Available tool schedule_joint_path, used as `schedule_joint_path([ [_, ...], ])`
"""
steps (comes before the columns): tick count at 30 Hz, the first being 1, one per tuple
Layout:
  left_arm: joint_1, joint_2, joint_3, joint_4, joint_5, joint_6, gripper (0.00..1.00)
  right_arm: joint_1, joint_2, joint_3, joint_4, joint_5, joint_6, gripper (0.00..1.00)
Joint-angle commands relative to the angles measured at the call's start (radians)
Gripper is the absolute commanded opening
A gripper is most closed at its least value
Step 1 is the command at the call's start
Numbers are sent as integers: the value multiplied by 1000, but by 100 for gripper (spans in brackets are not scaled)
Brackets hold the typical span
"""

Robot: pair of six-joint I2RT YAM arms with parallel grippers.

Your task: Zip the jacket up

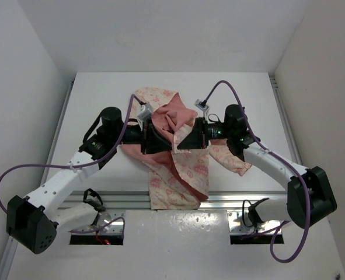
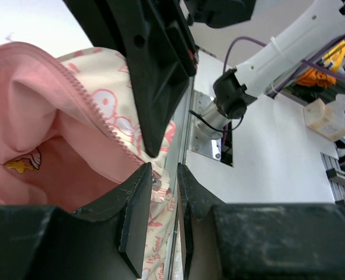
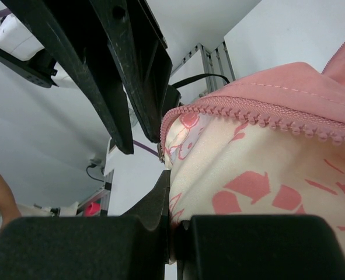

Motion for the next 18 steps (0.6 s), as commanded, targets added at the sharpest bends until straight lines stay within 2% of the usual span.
schedule_joint_path([
  [1,-18,-1,34,6,30,37,29,10,-33,57,82,-14,-22,0],
  [10,-36,-21,3,-58,50,90,28,12,-24,91,85,-7,-12,0],
  [14,-19,-61,63,-115,-75,150,36,24,-41,87,50,-25,-60,0],
  [18,5,-61,115,-115,-102,150,42,38,-64,61,-33,-22,-134,0],
])
